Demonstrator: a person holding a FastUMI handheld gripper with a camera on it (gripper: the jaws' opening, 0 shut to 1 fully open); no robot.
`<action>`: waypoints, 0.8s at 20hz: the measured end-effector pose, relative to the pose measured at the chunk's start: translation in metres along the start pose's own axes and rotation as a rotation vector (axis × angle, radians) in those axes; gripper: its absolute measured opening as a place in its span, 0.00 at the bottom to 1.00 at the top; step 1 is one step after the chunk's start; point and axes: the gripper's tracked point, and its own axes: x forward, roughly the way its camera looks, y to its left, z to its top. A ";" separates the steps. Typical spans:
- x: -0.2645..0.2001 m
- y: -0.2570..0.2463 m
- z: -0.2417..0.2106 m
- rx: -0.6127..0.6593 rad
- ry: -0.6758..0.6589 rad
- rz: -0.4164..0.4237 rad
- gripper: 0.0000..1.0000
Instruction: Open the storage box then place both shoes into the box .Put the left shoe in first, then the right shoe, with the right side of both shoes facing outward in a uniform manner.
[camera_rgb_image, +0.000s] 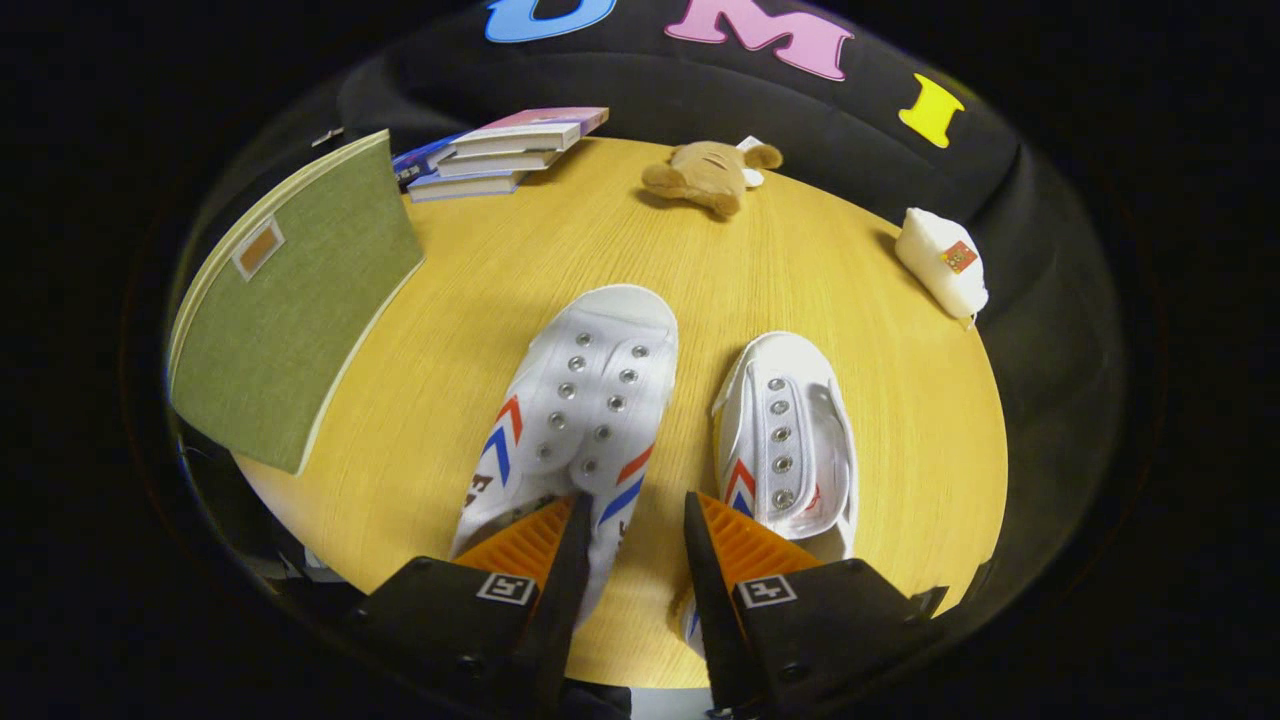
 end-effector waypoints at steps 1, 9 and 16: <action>0.005 0.005 0.003 0.030 -0.015 0.009 0.56; 0.009 0.017 0.003 0.198 -0.062 0.127 0.20; -0.022 0.022 0.031 0.253 -0.089 0.206 0.05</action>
